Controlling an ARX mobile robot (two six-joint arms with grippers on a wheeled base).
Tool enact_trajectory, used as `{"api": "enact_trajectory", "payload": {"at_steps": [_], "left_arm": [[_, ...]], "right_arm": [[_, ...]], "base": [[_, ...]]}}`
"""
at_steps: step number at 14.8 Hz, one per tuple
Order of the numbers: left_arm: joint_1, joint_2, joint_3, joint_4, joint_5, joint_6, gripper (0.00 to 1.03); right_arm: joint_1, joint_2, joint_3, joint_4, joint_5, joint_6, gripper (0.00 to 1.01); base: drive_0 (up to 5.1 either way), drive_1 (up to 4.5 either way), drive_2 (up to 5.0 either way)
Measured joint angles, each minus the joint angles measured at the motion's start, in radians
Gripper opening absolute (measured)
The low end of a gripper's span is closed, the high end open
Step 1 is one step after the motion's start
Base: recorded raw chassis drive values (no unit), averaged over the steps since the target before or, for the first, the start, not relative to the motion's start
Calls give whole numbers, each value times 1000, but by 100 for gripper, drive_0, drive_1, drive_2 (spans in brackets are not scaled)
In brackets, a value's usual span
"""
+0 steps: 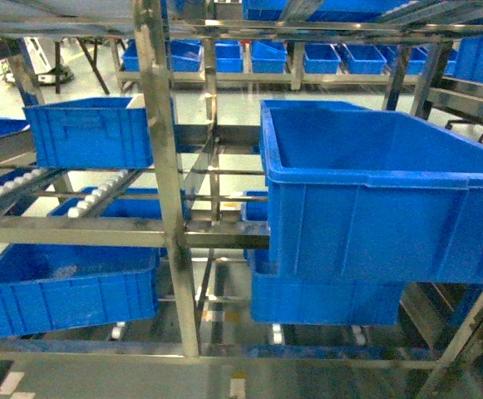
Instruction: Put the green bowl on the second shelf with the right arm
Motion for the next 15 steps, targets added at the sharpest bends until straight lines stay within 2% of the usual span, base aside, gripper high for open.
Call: {"api": "enact_trajectory", "payload": {"at_steps": [12, 15], "left_arm": [[0, 0, 0, 1, 1, 0, 98], [0, 0, 0, -2, 1, 0, 98]], "right_arm": [[0, 0, 0, 1, 0, 0, 2], [0, 3, 0, -1, 0, 0, 2]], "base": [[1, 432, -431], [0, 0, 0]]}}
